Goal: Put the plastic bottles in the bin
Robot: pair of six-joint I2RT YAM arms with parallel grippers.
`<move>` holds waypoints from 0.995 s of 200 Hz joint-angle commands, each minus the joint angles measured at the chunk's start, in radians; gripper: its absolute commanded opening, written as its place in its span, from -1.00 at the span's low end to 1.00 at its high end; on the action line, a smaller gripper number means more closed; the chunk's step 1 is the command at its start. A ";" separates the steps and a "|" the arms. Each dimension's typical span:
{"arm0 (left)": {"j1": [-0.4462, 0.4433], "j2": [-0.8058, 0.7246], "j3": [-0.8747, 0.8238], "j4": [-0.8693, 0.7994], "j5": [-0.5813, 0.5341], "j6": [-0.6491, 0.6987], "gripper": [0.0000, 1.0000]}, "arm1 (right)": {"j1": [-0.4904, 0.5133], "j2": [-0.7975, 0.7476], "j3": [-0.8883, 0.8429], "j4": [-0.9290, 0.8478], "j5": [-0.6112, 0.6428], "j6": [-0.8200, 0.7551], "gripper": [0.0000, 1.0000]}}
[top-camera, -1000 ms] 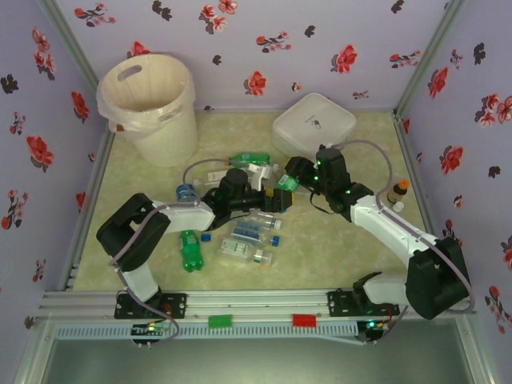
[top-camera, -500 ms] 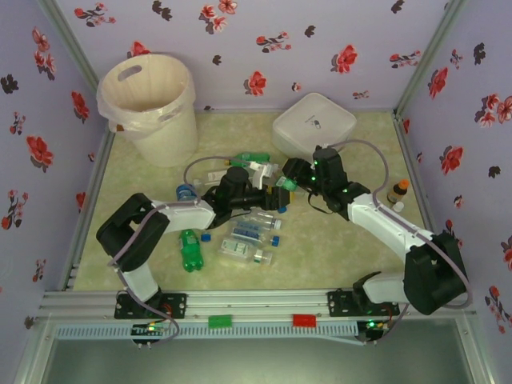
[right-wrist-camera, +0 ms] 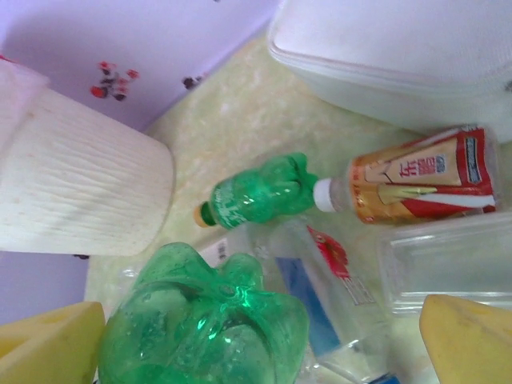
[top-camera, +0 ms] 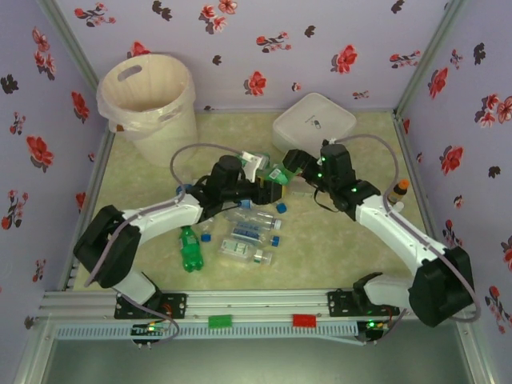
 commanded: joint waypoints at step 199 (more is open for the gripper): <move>0.727 0.164 1.113 -0.891 -0.276 0.333 -0.34 | 0.011 0.234 -0.063 0.046 -0.052 -0.033 0.99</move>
